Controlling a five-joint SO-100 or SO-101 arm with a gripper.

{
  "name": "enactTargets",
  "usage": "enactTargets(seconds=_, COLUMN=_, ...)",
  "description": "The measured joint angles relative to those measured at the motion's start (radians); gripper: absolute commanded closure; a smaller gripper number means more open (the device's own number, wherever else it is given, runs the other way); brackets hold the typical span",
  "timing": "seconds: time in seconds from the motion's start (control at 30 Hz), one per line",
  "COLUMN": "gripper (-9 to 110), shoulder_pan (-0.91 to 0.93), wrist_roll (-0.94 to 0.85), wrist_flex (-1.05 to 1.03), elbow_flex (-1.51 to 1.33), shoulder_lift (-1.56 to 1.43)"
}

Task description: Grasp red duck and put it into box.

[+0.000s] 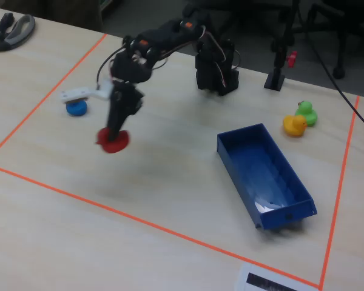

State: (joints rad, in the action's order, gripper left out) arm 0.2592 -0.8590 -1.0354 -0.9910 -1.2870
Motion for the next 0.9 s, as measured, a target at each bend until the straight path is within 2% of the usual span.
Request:
enactTargets(seconds=0.13, gripper=101, shoulder_pan=-0.12, wrist_roll=0.049, wrist_flex=-0.114, elbow_flex=-0.161, shoulder_lift=-0.199)
enactTargets(seconds=0.5, gripper=101, shoulder_pan=-0.509, wrist_roll=0.202, wrist_flex=-0.23, elbow_flex=-0.5, shoulder_lift=-0.643)
enactTargets(seconds=0.7, gripper=101, shoulder_pan=-0.687, wrist_roll=0.249, wrist_flex=-0.218, elbow_flex=-0.624, shoulder_lift=-0.707)
enactTargets(seconds=0.9, gripper=101, shoulder_pan=-0.834, wrist_roll=0.268, wrist_flex=-0.11, elbow_flex=-0.643, shoulder_lift=-0.638)
